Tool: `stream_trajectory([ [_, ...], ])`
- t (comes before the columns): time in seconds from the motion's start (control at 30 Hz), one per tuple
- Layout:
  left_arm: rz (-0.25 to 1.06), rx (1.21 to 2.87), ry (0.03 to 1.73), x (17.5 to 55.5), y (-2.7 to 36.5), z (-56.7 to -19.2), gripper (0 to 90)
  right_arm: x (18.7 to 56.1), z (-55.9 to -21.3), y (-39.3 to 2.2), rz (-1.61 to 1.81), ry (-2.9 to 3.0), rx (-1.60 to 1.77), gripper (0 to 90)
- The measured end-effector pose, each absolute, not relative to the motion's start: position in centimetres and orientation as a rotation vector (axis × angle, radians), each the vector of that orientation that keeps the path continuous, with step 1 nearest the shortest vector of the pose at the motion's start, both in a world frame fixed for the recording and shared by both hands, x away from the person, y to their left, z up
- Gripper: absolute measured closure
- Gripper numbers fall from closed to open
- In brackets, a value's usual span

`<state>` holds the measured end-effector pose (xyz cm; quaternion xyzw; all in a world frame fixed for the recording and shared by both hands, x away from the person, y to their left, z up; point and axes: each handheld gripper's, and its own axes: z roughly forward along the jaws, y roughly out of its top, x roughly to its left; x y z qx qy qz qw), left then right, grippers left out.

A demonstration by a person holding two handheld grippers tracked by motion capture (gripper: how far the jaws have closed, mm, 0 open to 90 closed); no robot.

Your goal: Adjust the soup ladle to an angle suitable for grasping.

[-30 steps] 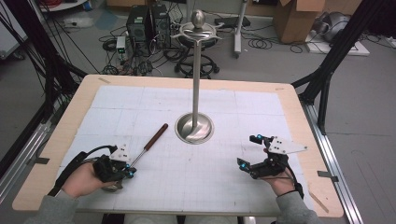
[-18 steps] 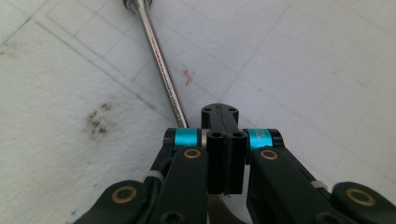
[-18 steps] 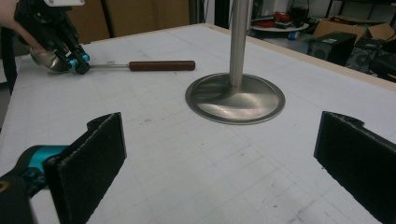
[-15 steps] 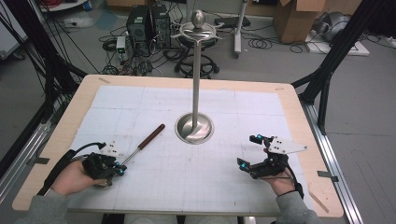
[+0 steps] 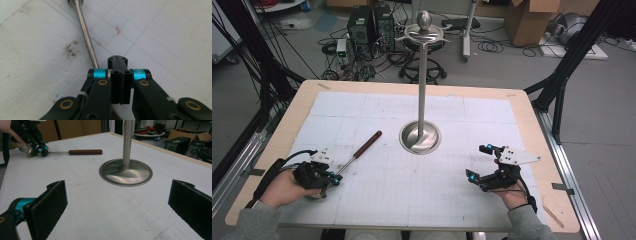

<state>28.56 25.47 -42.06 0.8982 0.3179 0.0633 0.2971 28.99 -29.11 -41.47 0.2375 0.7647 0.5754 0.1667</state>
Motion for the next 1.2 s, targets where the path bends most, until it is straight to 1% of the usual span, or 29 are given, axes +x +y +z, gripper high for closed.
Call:
stream_trajectory([
  [0.1,0.174,2.341,0.829,28.8,25.2,-41.3,89.7,29.0,-41.5,-29.1,1.638,2.177,0.675,1.2],
  [0.2,0.197,2.278,0.855,29.4,24.8,-40.5,89.7,29.0,-41.5,-29.1,1.638,2.177,0.675,1.2],
  [0.4,0.257,2.261,0.920,31.1,24.7,-40.7,89.6,29.0,-41.5,-29.1,1.636,2.179,0.678,1.2],
  [0.57,0.228,2.166,1.005,33.1,25.6,-41.1,89.6,29.0,-41.5,-29.1,1.635,2.180,0.684,1.2],
  [0.67,0.169,2.095,0.978,34.2,25.9,-41.2,89.6,29.0,-41.5,-29.1,1.638,2.180,0.682,1.2],
  [0.73,0.180,2.093,1.010,34.7,25.9,-41.0,89.7,29.0,-41.5,-29.1,1.638,2.180,0.684,1.2],
  [0.97,0.221,2.188,1.059,37.0,24.7,-41.2,89.6,28.9,-41.4,-29.1,1.639,2.179,0.683,1.2],
  [1.07,0.227,2.195,1.084,37.7,24.4,-41.9,89.6,28.9,-41.4,-29.1,1.644,2.177,0.682,1.2],
  [1.13,0.236,2.227,1.135,38.2,24.3,-42.6,89.6,28.9,-41.5,-29.1,1.645,2.178,0.682,1.2],
  [1.2,0.233,2.214,1.132,38.5,24.3,-42.9,89.6,29.0,-41.5,-29.1,1.642,2.181,0.681,1.2],
])
